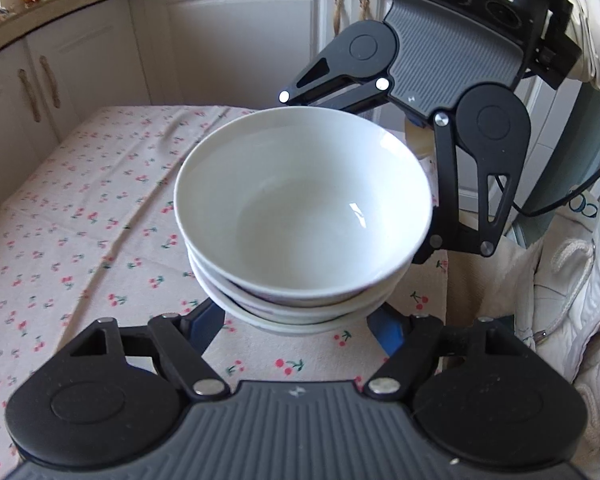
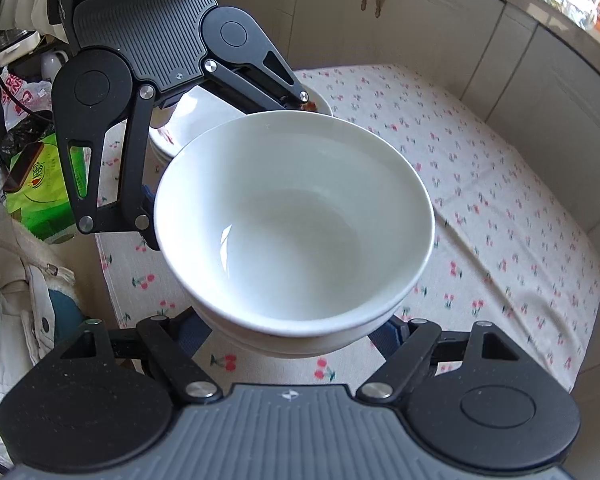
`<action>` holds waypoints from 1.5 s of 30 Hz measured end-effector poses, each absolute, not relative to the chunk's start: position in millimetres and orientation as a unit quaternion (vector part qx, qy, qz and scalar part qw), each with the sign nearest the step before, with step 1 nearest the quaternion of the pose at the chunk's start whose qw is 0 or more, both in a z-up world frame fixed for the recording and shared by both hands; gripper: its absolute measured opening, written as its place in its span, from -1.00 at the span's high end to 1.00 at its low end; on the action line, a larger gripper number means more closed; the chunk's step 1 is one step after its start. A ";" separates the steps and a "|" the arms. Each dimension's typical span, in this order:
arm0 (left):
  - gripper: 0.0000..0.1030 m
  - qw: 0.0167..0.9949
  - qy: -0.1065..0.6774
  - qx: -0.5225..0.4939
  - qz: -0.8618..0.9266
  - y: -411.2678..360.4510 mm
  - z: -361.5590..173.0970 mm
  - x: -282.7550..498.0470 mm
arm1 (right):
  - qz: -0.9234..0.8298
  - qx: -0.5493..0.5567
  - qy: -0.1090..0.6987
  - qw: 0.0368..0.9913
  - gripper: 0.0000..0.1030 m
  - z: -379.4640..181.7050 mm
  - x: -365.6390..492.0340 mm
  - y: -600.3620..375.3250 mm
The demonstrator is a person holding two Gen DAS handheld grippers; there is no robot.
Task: Organize plates and bowls
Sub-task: 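Lift the bowl stack with both tools and carry it over the plate stack, then lower the bowl stack onto the white plate stack with both tools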
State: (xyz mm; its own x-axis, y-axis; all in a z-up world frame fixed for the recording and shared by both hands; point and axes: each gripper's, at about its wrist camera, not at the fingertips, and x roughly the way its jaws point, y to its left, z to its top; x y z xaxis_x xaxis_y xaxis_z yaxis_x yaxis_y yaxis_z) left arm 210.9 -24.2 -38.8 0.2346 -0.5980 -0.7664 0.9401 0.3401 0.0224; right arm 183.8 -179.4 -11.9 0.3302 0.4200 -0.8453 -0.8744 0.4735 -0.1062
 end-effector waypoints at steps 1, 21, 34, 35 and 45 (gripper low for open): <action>-0.50 0.748 0.338 0.250 -0.513 -20.2 -36.1 210.3 | 0.426 -0.292 0.391 0.762 -0.65 -9.0 183.7 -175.7; -0.50 0.814 0.325 0.213 -0.431 88.4 -16.6 197.8 | 0.481 -0.361 0.338 0.723 -0.66 14.2 207.9 -66.0; -0.50 0.824 0.343 0.184 -0.411 119.0 -33.3 205.7 | 0.502 -0.381 0.345 0.696 -0.66 -4.7 232.5 -22.0; -0.50 0.824 0.344 0.183 -0.412 119.3 -34.8 206.8 | 0.502 -0.383 0.346 0.695 -0.66 -5.5 233.1 -20.7; -0.50 0.822 0.352 0.174 -0.412 127.2 -41.6 209.9 | 0.503 -0.376 0.359 0.690 -0.66 -12.1 239.8 -17.5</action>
